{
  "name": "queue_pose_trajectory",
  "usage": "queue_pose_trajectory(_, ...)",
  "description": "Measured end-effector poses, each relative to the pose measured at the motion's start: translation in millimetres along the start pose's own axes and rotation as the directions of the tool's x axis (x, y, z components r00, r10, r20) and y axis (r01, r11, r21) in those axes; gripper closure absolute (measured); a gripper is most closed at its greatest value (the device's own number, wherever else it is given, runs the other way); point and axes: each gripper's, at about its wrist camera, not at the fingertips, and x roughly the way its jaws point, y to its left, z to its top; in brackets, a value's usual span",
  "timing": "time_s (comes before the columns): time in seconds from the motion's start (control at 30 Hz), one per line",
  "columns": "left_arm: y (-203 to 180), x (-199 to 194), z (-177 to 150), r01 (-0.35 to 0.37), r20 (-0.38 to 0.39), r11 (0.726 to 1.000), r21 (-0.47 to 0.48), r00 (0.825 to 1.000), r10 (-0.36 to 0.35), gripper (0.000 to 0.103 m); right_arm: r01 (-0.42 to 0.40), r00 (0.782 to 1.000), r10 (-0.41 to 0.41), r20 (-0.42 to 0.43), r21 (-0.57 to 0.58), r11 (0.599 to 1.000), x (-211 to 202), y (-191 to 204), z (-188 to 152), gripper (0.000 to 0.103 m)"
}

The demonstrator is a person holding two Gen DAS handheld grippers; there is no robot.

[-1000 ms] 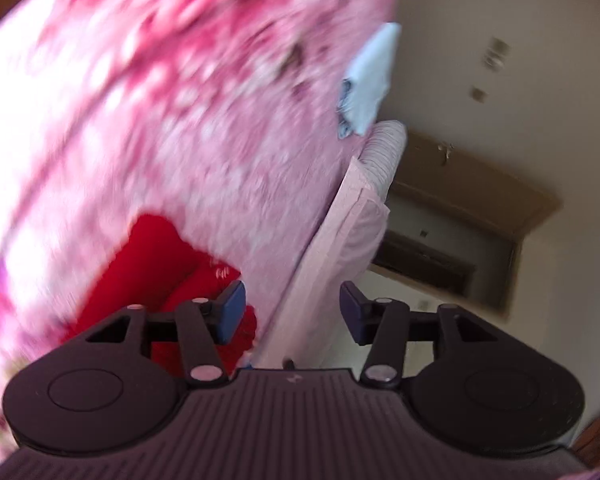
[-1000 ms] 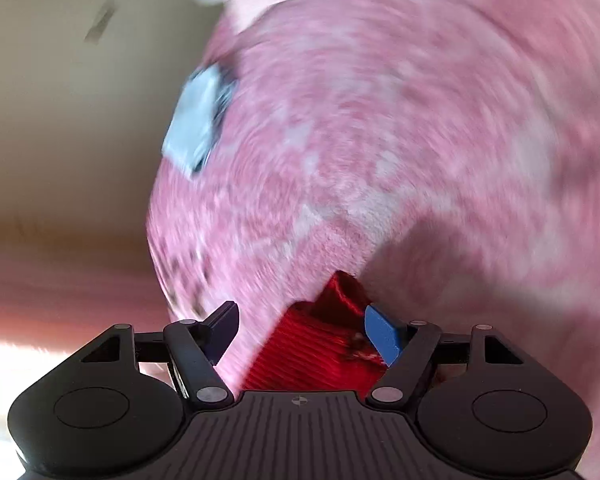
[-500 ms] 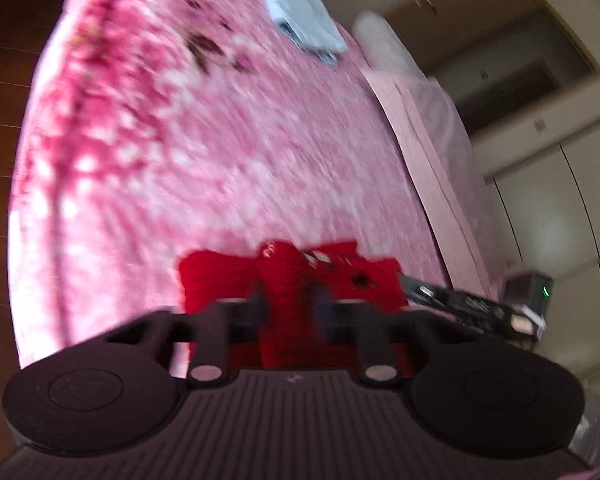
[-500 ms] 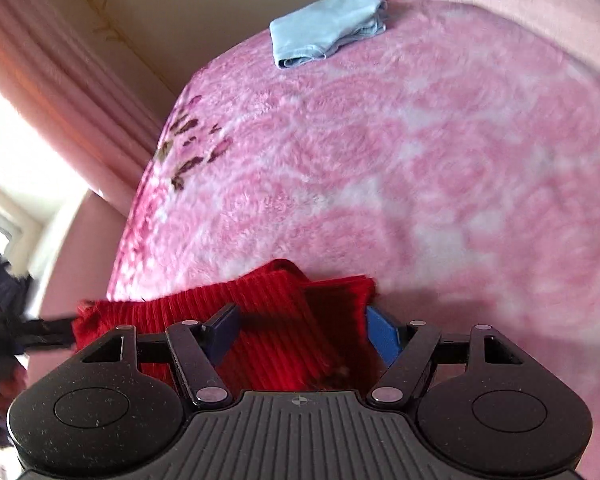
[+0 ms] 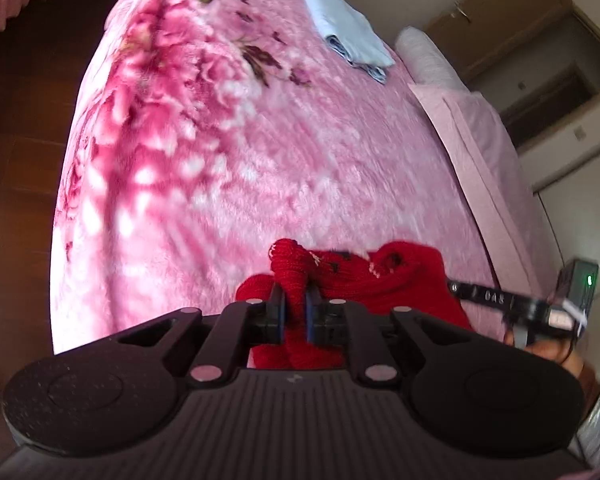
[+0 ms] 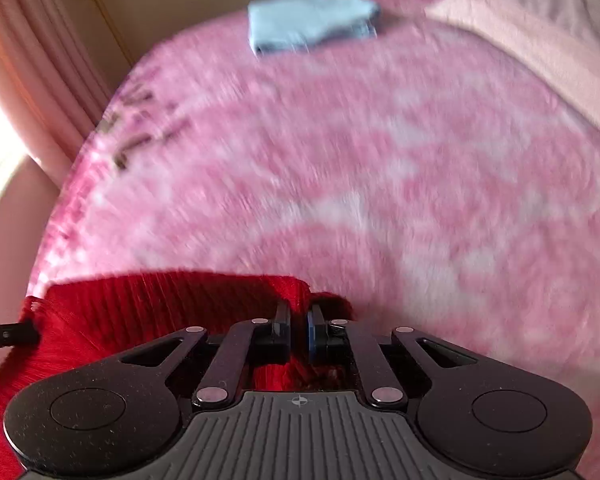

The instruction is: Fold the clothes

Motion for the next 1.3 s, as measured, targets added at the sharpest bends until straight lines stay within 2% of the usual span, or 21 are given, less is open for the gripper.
queue_pose_trajectory(0.07,-2.9,2.4,6.7,-0.013,-0.026,1.0,-0.006,1.0,0.013,0.09,-0.008,1.0,0.008,-0.002,0.03,1.0,-1.5,-1.9,1.7,0.097)
queue_pose_trajectory(0.1,-4.4,0.8,9.2,-0.018,-0.039,1.0,-0.014,0.999,0.018,0.087,-0.007,1.0,0.008,-0.002,0.04,0.999,-6.0,-2.2,3.0,0.091)
queue_pose_trajectory(0.2,-11.5,-12.0,13.9,-0.045,-0.059,0.999,-0.027,0.997,0.043,0.085,0.033,0.999,-0.035,0.026,0.061,0.998,-29.6,-0.3,6.3,0.056)
queue_pose_trajectory(0.23,-15.0,-19.4,14.7,-0.059,-0.056,0.998,-0.028,0.997,0.058,0.082,0.044,0.998,-0.047,0.051,0.072,0.996,-42.0,1.4,5.1,0.054)
queue_pose_trajectory(0.33,-33.2,-56.4,16.7,-0.133,-0.003,0.991,0.014,0.991,0.133,0.08,0.047,0.992,-0.058,0.11,0.096,0.994,-80.6,9.5,-9.5,0.054)
queue_pose_trajectory(0.43,-54.5,-84.8,6.9,-0.103,0.013,0.993,0.065,0.995,0.102,0.082,0.041,0.988,-0.056,0.145,0.108,0.993,-117.4,19.2,-30.6,0.054)
queue_pose_trajectory(0.5,-72.7,-94.2,-7.5,-0.05,-0.018,0.992,0.117,0.998,0.053,0.097,0.036,0.986,-0.054,0.157,0.112,0.993,-140.5,27.9,-48.6,0.055)
queue_pose_trajectory(0.6,-101.4,-97.9,-37.4,0.02,-0.063,0.975,0.22,0.998,-0.007,0.097,0.027,0.99,-0.04,0.136,0.097,0.995,-158.7,50.4,-80.3,0.055)
queue_pose_trajectory(0.67,-115.3,-87.1,-56.3,0.024,-0.086,0.958,0.287,0.996,0.001,0.096,0.03,0.991,-0.039,0.128,0.075,0.997,-158.2,64.4,-95.4,0.055)
queue_pose_trajectory(0.8,-111.1,-48.8,-81.0,-0.103,-0.07,0.929,0.355,0.988,0.136,0.09,0.061,0.991,-0.066,0.115,0.042,0.997,-129.3,75.0,-105.0,0.055)
queue_pose_trajectory(0.87,-102.0,-36.4,-85.0,-0.133,-0.051,0.924,0.357,0.986,0.162,0.089,0.076,0.991,-0.079,0.109,0.025,0.997,-114.8,80.2,-109.9,0.055)
queue_pose_trajectory(1.0,-108.9,-24.0,-91.7,-0.216,0.026,0.867,0.45,0.973,0.229,0.089,0.107,0.99,-0.106,0.097,-0.009,0.994,-85.9,90.8,-119.5,0.055)
queue_pose_trajectory(1.13,-111.6,-35.6,-81.1,-0.216,-0.011,0.907,0.362,0.972,0.235,0.089,0.125,0.99,-0.122,0.073,-0.038,0.991,-85.7,94.6,-114.8,0.055)
queue_pose_trajectory(1.2,-118.5,-51.5,-75.9,-0.206,-0.021,0.924,0.322,0.974,0.224,0.095,0.122,0.99,-0.118,0.076,-0.039,0.992,-94.0,95.7,-111.9,0.055)
queue_pose_trajectory(1.3,-136.7,-78.0,-78.4,-0.177,0.007,0.921,0.347,0.982,0.186,0.096,0.099,0.987,-0.096,0.131,-0.016,0.995,-120.7,99.3,-112.4,0.055)
